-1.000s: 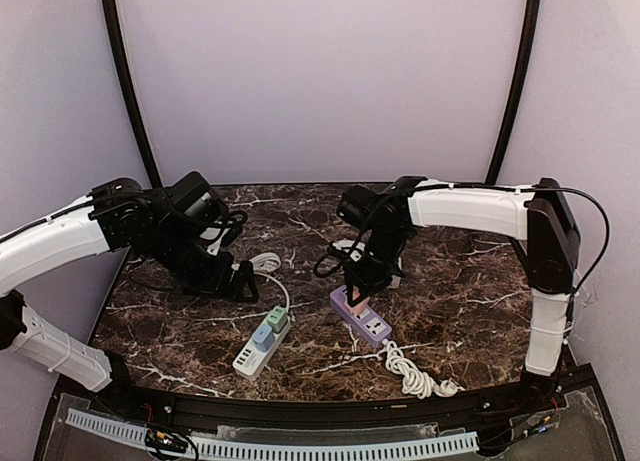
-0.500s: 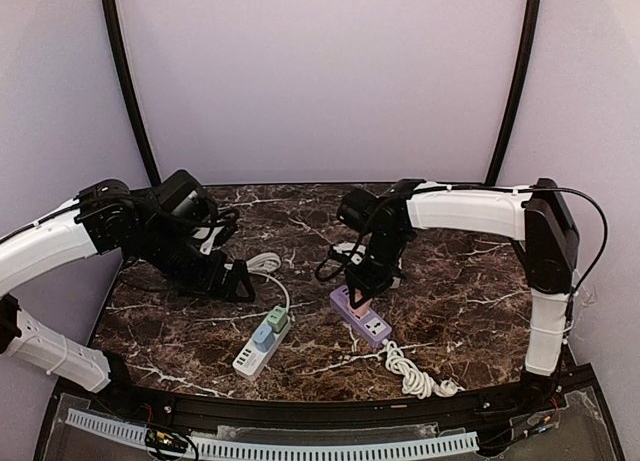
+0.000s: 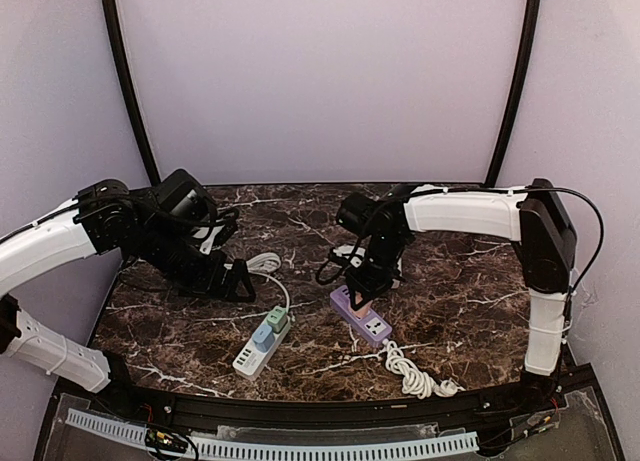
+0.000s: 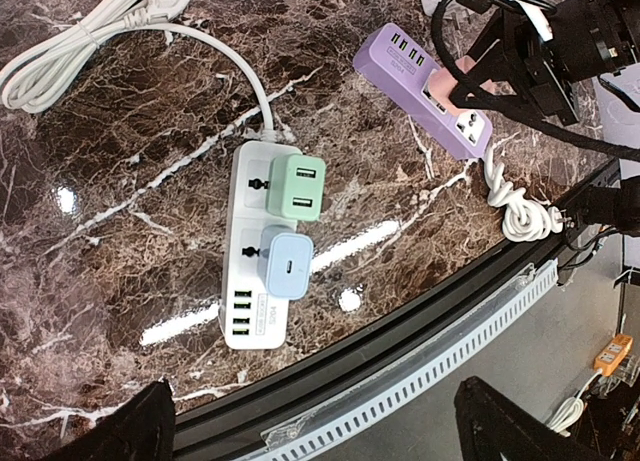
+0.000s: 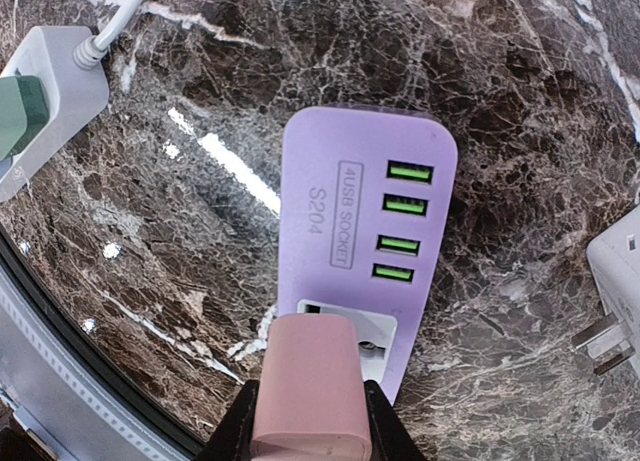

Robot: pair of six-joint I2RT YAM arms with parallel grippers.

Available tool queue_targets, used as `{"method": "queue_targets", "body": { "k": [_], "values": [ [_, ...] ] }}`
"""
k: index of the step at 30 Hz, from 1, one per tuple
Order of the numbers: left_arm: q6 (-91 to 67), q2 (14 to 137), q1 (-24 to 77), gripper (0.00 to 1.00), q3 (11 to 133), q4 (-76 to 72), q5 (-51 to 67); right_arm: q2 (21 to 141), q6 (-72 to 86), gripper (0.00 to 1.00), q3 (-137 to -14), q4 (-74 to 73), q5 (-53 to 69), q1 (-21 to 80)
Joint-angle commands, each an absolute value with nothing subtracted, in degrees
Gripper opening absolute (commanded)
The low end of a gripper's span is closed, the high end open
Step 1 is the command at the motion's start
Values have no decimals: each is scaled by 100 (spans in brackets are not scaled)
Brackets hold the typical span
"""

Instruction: Insert the plug

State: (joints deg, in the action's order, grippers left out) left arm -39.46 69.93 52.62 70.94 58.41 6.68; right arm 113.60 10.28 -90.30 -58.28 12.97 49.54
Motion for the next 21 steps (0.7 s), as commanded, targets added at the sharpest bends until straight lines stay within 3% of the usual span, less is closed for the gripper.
{"method": "queue_targets", "body": {
  "k": [1,21],
  "values": [
    [-3959,6874,5241,98,7002,5879,712,11460,976,0,-9019,-5739,1166,4931],
    [-3937,6885,5240,97,7013,5880,638,11452,1546,0,-8913,-5755,716,4992]
  ]
}}
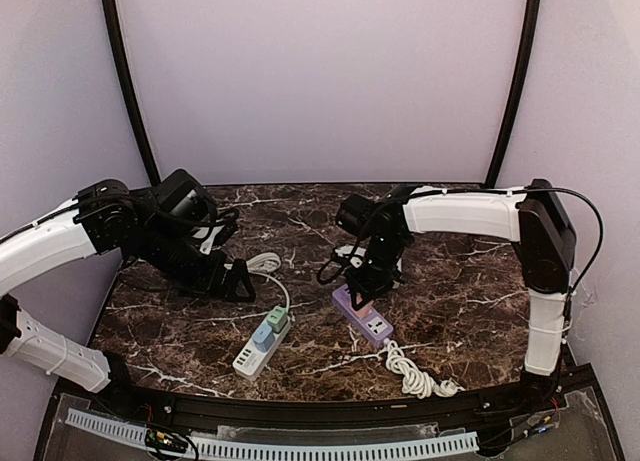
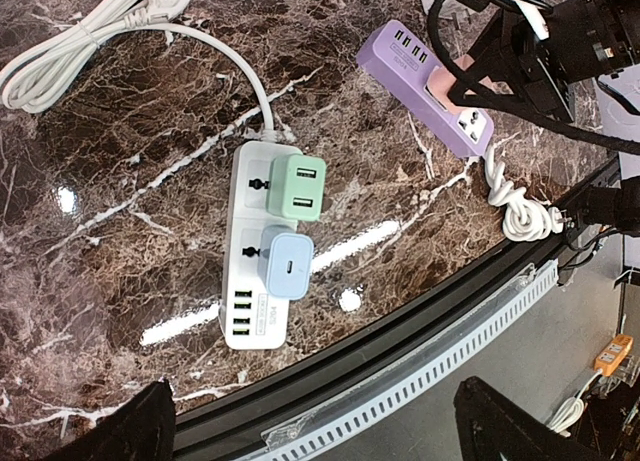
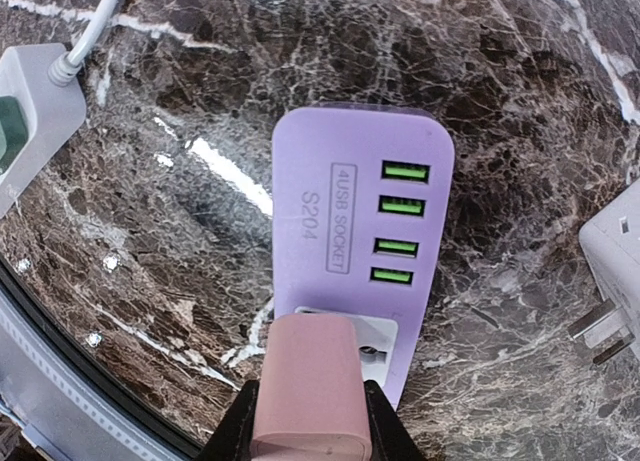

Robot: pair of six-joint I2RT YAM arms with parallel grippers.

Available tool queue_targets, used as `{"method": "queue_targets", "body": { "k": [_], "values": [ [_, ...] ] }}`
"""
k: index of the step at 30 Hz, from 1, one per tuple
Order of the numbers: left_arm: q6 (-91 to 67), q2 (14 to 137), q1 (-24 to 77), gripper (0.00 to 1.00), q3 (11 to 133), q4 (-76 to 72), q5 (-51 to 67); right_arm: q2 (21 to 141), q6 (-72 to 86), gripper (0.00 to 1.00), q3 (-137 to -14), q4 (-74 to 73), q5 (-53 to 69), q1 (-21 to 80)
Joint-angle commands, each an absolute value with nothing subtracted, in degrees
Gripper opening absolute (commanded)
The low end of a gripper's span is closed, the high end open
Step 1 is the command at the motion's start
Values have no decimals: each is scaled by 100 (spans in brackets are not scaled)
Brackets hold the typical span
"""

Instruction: Insert the plug

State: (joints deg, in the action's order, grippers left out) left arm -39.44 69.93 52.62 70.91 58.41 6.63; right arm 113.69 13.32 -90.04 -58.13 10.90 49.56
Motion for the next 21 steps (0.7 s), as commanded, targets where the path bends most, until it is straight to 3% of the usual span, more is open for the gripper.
{"method": "queue_targets", "body": {
  "k": [1,21],
  "values": [
    [-3937,6889,5235,97,7014,5880,640,11451,1565,0,-8920,-5764,686,4992],
    [-3928,6908,5238,97,7021,5884,597,11721,1849,0,-9300,-6067,287,5071]
  ]
}}
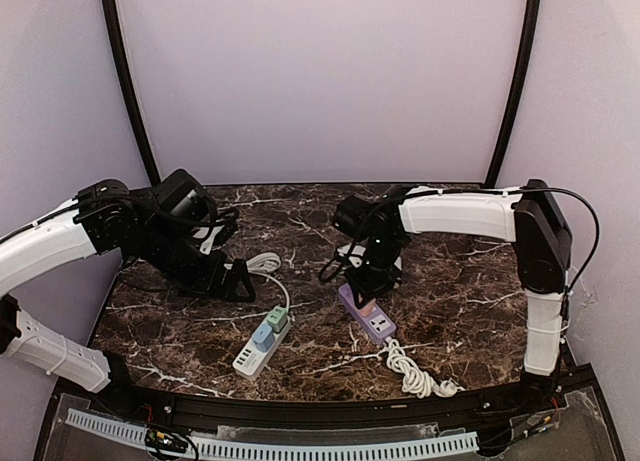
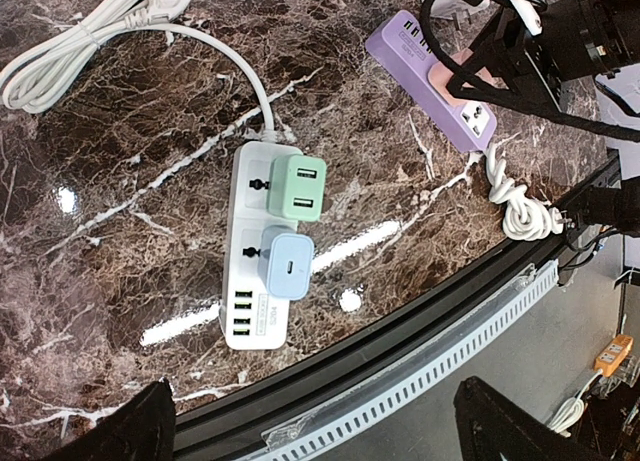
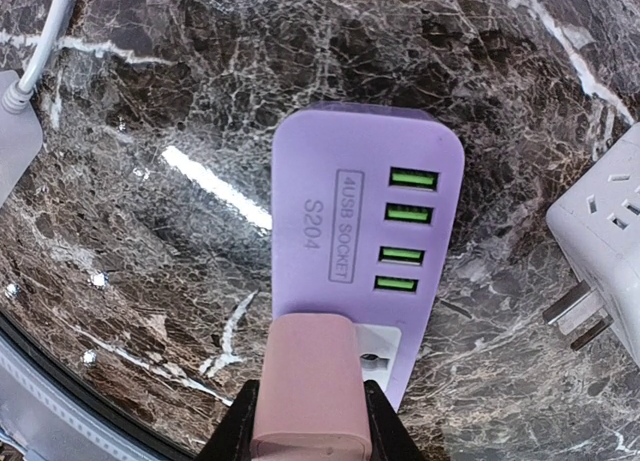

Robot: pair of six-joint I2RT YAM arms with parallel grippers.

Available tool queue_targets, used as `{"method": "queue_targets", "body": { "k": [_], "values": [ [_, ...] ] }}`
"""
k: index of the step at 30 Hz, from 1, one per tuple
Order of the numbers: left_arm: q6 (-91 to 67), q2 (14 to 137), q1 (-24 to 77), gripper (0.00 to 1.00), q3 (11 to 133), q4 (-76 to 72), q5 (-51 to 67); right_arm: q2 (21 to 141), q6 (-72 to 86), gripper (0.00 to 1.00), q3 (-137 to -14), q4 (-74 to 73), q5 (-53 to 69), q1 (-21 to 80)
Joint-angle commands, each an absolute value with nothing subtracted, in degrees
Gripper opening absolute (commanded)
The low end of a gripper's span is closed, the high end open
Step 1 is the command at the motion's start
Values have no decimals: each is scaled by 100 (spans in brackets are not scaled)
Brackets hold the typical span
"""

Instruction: Insert the plug

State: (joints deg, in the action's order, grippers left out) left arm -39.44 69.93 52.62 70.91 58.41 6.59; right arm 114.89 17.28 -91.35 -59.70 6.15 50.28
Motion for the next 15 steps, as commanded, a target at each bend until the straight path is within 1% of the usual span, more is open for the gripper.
{"method": "queue_targets", "body": {
  "k": [1,15],
  "values": [
    [-3924,6915,5238,97,7027,5881,597,11738,1858,0,-9319,-6079,282,5071],
    [-3816,7100,5243,97,7186,5945,613,11954,2271,0,-9326,-6108,113,5274]
  ]
}}
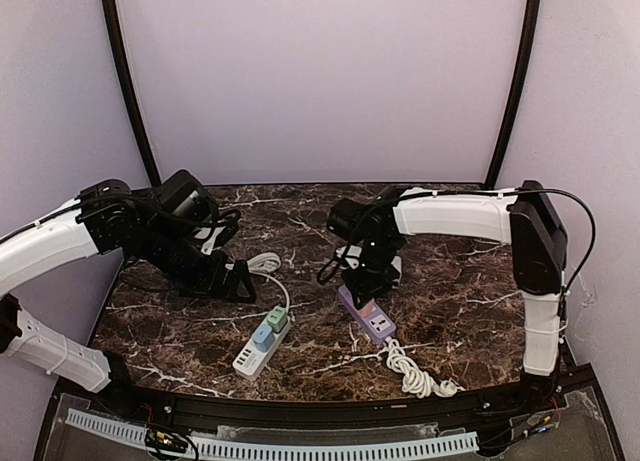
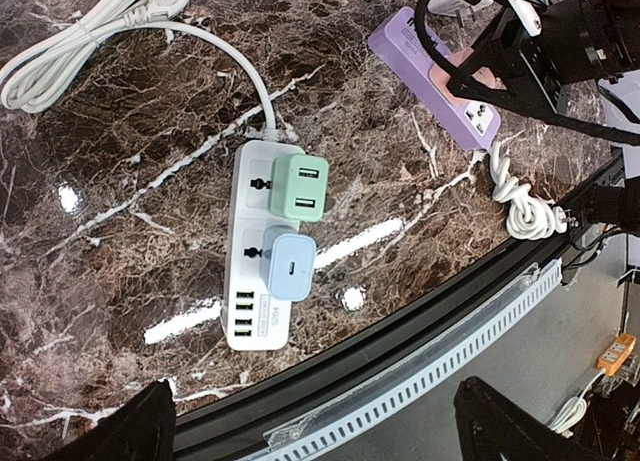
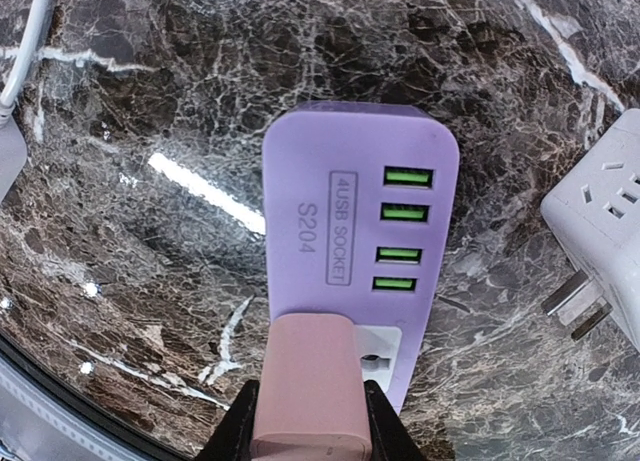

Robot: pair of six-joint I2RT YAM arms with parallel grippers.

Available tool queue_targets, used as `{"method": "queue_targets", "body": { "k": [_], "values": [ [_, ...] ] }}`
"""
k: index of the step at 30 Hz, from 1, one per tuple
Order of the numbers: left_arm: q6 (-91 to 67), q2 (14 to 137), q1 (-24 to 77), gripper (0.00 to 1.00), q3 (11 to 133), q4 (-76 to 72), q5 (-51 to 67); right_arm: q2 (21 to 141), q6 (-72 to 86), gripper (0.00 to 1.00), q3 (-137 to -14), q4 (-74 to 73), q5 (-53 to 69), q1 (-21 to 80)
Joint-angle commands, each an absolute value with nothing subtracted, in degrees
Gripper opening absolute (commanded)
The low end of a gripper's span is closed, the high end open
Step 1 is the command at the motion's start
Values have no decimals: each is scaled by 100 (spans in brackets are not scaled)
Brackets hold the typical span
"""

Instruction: Insert the plug

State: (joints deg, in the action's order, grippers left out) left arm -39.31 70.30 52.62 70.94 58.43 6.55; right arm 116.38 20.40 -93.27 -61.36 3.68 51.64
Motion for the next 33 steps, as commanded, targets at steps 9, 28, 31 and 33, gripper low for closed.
{"method": "queue_targets", "body": {
  "k": [9,28,31,33],
  "values": [
    [-3689,7295,5242,97,7382,6040,590,12086,2627,0,-9183,-6088,-123,5481],
    [-3477,7653,5235,97,7776,6144,509,11920,2707,11,-9109,-6050,-352,5498],
    [-3416,7760,5236,97,7883,6128,508,11862,2651,36,-9317,-6189,-269,5501],
    [-3371,7832,5241,97,7963,6134,505,11821,2596,49,-9539,-6323,-256,5494]
  ]
}}
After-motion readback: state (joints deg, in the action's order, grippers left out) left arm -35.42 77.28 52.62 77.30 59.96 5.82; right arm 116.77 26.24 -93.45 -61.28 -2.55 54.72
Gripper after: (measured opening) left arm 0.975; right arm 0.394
